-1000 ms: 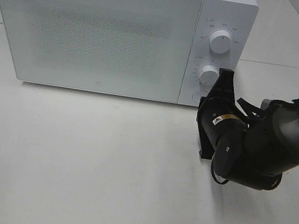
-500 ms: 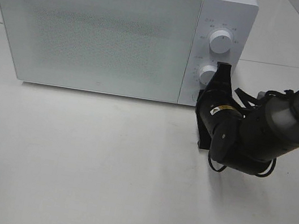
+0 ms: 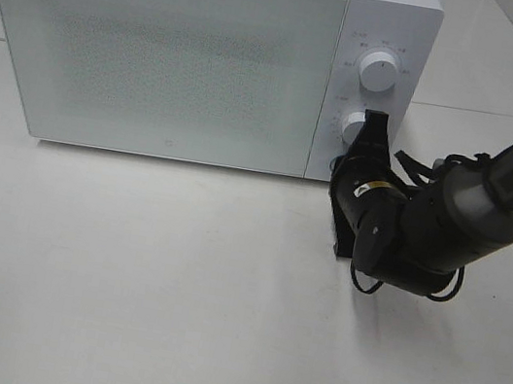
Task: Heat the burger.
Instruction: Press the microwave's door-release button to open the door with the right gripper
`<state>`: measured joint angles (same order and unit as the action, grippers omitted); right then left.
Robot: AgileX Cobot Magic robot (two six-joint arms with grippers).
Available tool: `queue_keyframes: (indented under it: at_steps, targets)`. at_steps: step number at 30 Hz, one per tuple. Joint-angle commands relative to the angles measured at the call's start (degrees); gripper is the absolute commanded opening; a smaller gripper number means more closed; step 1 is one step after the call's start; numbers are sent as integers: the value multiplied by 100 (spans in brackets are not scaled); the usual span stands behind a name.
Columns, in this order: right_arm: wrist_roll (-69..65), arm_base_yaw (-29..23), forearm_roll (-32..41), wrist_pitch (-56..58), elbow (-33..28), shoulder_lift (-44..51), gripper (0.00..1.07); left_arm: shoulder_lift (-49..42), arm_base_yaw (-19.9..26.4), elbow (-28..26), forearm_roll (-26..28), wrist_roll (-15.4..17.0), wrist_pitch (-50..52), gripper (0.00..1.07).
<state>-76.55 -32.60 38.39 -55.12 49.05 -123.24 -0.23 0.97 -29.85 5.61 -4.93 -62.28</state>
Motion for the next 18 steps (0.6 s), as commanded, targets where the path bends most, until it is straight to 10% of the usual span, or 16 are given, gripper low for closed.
queue_keyframes:
  at_steps: [1,18]
  targets:
    - [212,57,126,-97,172,11,0,-46,17,6,6,23,74,100]
    - [183,57,327,-1203,1094,-401,0,-46,17,6,6,23,74,100]
